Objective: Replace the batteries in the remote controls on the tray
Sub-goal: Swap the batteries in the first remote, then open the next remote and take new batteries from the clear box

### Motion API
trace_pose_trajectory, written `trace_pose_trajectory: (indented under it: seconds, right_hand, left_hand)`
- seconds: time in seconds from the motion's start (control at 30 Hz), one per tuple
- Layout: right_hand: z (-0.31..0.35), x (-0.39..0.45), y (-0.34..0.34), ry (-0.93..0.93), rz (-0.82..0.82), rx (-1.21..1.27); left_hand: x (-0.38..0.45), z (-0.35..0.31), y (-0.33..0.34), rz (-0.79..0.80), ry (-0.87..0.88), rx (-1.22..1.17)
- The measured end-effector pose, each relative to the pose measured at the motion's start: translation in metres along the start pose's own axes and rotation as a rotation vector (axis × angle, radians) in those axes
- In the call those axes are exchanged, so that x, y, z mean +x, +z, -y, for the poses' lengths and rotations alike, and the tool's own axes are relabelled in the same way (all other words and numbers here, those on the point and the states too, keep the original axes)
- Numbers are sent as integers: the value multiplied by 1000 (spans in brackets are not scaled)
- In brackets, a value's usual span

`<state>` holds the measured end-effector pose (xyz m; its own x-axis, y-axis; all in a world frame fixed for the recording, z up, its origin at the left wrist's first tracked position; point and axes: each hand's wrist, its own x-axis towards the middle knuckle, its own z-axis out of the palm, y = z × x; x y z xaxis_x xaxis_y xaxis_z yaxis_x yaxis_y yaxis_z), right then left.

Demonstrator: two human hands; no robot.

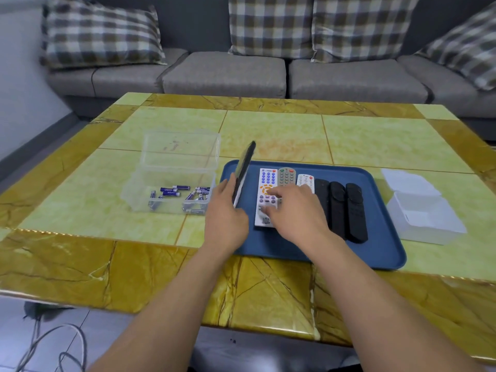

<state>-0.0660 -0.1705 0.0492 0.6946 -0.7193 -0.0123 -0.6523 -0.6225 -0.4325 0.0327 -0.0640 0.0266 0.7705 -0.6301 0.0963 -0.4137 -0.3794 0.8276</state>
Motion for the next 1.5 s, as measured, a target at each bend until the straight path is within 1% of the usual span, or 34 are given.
trace_pose_trajectory:
  seconds: [0.07,0.2,0.3,0.47,0.6,0.7,0.8,0.87,0.93,1.0,1.1,1.17,1.23,1.43,1.5]
  right_hand:
    - [4,-5,4,-40,45,-29]
    - [8,-10,19,-176,69,-214]
    - [6,-10,21,-207,69,-247]
    - [2,-7,22,-247,51,-276]
    - [-1,-6,21,-256,61,-289]
    - [-4,-8,21,-267,66,-286]
    - [-4,-10,21,-279,69,-301]
    - [-2,-13,22,-288,46,-316]
    - [3,-17,23,-271,19,-332]
    - [8,-23,26,-226,-18,-351]
    - [16,-30,29,-125,-84,-355]
    - [23,-34,29,-69,-52,-379]
    - [27,-35,29,-53,-24,-407]
    - [25,-38,19,19,41,-488]
    - [24,-40,20,29,60,-467]
  left_hand:
    - [2,3,6,38,-22,157]
    - [4,6,13,84,-55,511]
    - [6,11,19,97,-3,653]
    - [12,16,31,106,18,732]
    - [15,18,33,148,-7,750]
    - [19,16,32,146,-15,738]
    - [23,13,30,151,-32,675]
    - [23,9,26,125,-14,536]
    - [22,2,19,37,21,300]
    - [19,-6,8,-103,33,65]
    - [15,-12,-4,-261,19,-118]
    - [11,-13,-8,-306,12,-177]
    - [8,-13,-9,-327,20,-198]
    - [8,-13,-14,-350,24,-267]
    - [8,-13,-14,-347,6,-279]
